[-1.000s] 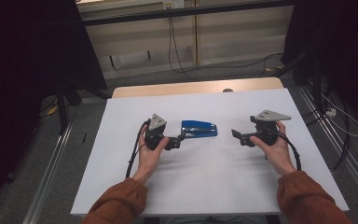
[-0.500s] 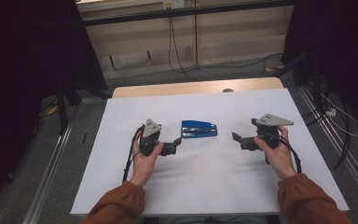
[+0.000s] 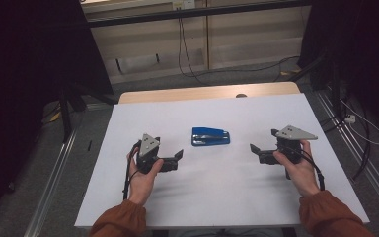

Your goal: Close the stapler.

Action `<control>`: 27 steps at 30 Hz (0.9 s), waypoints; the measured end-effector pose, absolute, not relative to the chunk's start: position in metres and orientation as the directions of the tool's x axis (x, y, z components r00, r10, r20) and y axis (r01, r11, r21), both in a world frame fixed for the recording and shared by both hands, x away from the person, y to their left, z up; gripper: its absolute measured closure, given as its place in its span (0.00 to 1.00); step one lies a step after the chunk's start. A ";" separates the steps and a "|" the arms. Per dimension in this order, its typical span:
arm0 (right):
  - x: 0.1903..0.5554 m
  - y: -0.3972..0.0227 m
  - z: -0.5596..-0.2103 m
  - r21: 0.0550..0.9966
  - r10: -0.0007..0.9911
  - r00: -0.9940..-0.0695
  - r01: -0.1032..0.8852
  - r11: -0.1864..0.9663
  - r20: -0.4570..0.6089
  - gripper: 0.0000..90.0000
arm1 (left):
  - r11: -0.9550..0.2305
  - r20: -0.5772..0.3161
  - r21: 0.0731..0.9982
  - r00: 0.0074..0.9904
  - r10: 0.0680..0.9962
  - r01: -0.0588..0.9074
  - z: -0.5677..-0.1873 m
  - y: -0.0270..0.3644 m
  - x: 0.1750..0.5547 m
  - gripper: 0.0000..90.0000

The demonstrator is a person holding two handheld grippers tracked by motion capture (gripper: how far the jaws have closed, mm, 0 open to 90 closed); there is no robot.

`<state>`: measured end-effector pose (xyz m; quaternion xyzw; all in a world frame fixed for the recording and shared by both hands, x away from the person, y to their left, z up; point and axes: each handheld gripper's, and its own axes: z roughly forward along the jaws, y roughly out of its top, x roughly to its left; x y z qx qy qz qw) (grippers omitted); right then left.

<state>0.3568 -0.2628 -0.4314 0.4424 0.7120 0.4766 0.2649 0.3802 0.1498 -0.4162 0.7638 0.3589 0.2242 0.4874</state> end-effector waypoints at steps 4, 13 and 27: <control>0.351 -0.265 -0.431 0.915 0.885 -0.463 0.374 0.153 0.041 0.04 | -0.273 0.000 0.904 0.639 0.769 0.329 -0.417 0.157 0.375 0.05; 0.333 -0.267 -0.428 0.931 0.897 -0.440 0.344 0.124 0.043 0.04 | -0.240 -0.006 0.916 0.608 0.794 0.322 -0.416 0.171 0.363 0.05; 0.308 -0.278 -0.429 0.946 0.919 -0.392 0.309 0.100 0.031 0.03 | -0.201 -0.005 0.935 0.578 0.816 0.291 -0.413 0.193 0.342 0.04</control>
